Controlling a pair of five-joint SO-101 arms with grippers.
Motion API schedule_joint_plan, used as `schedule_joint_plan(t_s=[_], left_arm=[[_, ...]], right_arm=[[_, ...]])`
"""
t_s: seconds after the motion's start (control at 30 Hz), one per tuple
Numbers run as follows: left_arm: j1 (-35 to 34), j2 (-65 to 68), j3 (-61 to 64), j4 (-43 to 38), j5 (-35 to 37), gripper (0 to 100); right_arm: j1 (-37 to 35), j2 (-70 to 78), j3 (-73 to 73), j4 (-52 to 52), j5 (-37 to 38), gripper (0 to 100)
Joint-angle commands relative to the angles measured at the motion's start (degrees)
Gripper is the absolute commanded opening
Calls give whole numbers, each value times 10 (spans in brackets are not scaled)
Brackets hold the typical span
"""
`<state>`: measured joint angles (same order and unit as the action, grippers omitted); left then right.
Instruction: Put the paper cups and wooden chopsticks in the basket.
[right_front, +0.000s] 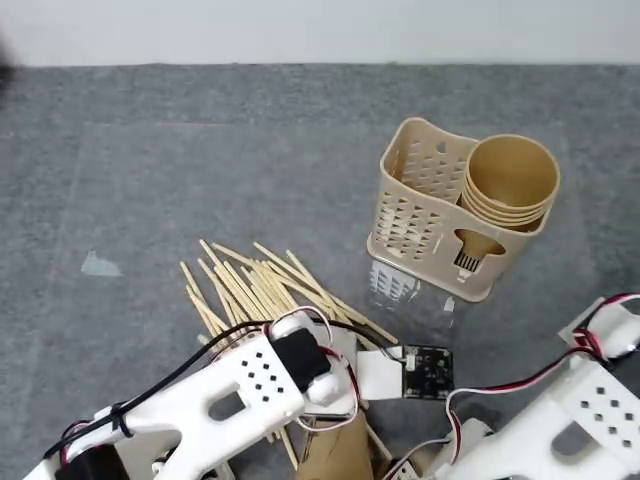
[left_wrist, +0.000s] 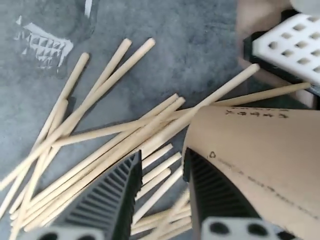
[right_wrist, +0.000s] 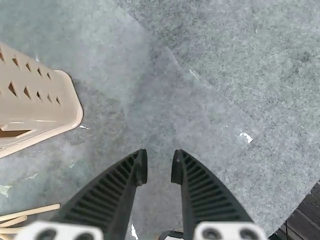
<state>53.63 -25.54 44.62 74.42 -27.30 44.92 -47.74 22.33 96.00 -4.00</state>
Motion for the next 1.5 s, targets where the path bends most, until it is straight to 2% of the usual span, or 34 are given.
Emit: schedule_joint_plan(t_s=[0.0,0.2,0.33,0.43,0.53,0.73,1.0,1.17,1.47], left_arm=[[-21,5,15,-30,4,145],[-76,5,43,-75,-19,145],[-137,4,25,-83,-38,145],[-178,5,-12,-76,-42,145],[-194,4,-60,-31,-42,145],[-193,1,-155,96,-44,145],[-193,2,-215,258,-143,145],[-189,4,-183,261,-175,145],[-86,4,-66,260,-190,145]], right_arm=[[7,-18,-5,-4,-6,101],[7,-18,-5,-4,-6,101],[7,-18,-5,-4,-6,101],[7,-18,-5,-4,-6,101],[7,-18,-5,-4,-6,101],[7,-18,-4,-7,-6,101],[6,-18,-4,-7,-5,101],[4,-18,-4,-8,-5,101],[3,-17,-4,-8,-6,101]])
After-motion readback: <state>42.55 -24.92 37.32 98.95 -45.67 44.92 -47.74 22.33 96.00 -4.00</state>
